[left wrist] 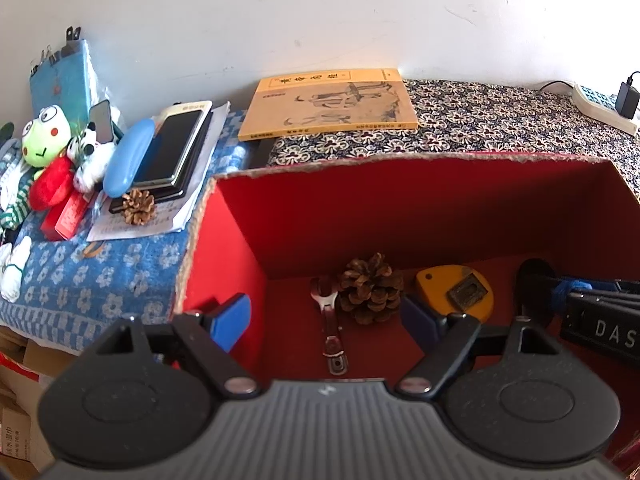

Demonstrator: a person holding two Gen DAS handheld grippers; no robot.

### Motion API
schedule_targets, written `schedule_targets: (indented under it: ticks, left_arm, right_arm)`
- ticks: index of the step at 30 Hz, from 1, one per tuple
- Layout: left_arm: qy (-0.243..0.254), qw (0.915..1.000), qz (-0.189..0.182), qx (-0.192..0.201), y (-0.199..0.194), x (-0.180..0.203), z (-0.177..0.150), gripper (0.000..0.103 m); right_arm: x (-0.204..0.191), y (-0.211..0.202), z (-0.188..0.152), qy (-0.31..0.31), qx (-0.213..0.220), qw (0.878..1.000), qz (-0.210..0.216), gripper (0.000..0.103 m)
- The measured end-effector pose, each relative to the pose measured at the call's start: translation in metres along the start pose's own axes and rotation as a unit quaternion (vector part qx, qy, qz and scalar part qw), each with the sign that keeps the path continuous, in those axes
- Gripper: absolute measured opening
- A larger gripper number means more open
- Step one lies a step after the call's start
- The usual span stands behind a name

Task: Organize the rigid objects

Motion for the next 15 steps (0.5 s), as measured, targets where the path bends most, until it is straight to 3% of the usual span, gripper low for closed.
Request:
schedule_targets:
  ticks: [15]
  left_arm:
    - [0.008,1.0000,0.002,-0.002,0.0008,0.0014,-0.0002,0.083]
  right_arm:
    - [-0.0004,-0.0038,-0.0019,0.001,0.014,1.000,-0.006,0.017]
Point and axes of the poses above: each gripper's, at about its wrist camera, not at the fingertips, and y roughly the way its jaws point, x to its right, z to its top, the point moved 1 cm from there along y, roughly the way its jaws point, and after that the axes turned 12 degrees about y, right-handed, at the moved point
